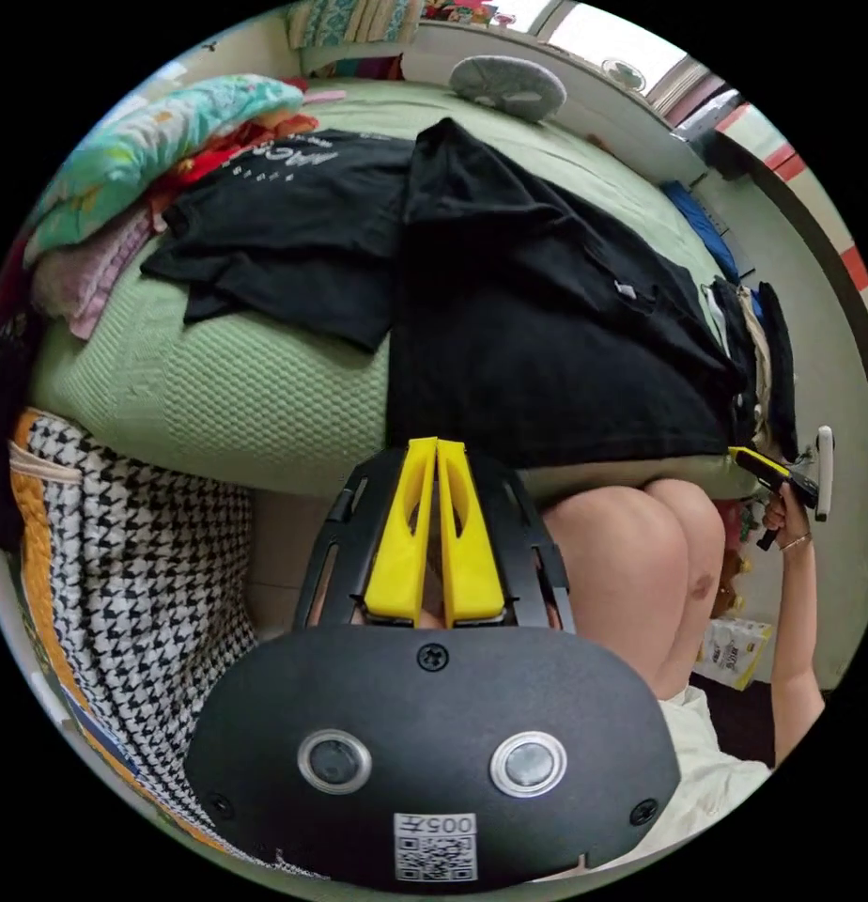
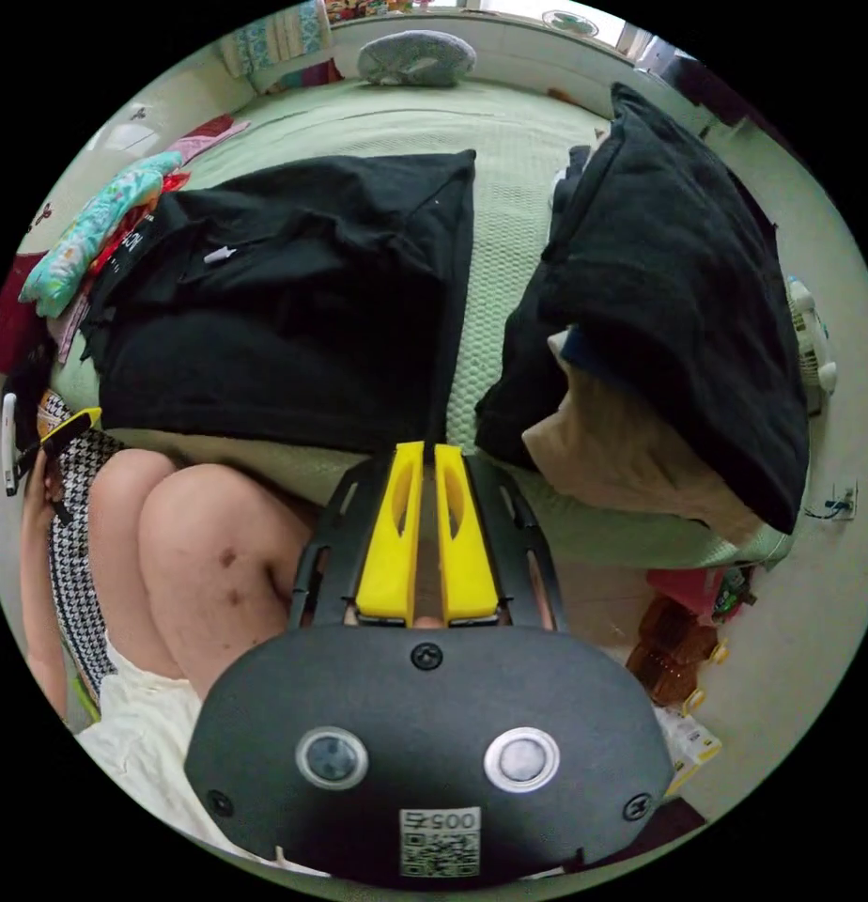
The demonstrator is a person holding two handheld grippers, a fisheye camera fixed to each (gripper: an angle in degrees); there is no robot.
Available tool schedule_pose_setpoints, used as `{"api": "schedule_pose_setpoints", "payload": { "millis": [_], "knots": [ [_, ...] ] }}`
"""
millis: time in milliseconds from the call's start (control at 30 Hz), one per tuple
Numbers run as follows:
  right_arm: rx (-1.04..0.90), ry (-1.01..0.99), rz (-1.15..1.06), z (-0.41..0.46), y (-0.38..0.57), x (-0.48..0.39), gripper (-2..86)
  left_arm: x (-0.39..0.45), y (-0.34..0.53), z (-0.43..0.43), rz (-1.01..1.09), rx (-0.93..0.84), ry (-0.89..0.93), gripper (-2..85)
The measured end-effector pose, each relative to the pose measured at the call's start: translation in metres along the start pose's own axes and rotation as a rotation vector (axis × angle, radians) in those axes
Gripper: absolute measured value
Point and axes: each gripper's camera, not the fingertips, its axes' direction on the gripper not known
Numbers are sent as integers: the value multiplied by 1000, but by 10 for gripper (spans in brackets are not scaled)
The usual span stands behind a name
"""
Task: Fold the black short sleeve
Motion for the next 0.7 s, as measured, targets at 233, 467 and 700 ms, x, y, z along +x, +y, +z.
{"api": "schedule_pose_setpoints", "payload": {
  "millis": [233, 467, 700],
  "knots": [
    [90, -80, -132, -53, 1, -28, 31, 39, -4, -53, 144, 214, 28, 44],
    [122, -101, -150, -61, -86, -81, 82, 116, -88, -60, 378, 347, -109, 85],
    [51, -7, -172, -18, -152, -115, 78, 137, -146, 6, 411, 112, -191, 111]
  ]
}}
